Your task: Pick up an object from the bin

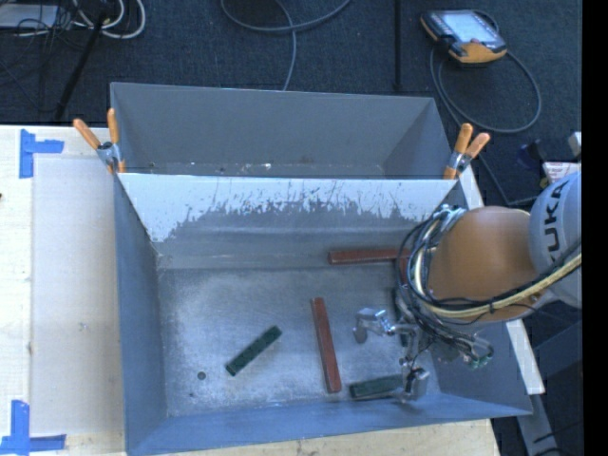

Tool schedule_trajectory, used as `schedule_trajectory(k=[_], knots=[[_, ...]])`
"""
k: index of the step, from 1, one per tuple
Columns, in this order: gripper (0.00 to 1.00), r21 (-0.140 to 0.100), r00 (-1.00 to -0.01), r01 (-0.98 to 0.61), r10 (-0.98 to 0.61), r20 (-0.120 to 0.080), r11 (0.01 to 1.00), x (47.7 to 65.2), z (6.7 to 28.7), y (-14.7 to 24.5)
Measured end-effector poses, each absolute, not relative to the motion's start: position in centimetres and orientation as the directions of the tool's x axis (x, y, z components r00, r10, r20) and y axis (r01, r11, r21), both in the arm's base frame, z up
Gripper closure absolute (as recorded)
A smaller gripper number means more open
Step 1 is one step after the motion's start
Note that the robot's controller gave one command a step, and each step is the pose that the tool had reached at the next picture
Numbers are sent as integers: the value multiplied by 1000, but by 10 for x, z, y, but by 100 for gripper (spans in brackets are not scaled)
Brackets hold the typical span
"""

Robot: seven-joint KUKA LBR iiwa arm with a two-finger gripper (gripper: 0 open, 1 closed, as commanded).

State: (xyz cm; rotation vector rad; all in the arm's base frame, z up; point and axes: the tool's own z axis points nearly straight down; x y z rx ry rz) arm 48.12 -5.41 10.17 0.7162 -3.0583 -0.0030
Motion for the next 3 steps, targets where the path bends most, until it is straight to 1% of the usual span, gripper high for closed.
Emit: schedule_trajectory(k=[1, 2, 3], knots=[[0, -5, -839, -544, -544, -1, 839, 480, 89, -51], [100, 0, -687, -727, -727, -3, 687, 474, 71, -70], [100, -1, -688, -726, -726, -4, 688, 474, 71, -71]])
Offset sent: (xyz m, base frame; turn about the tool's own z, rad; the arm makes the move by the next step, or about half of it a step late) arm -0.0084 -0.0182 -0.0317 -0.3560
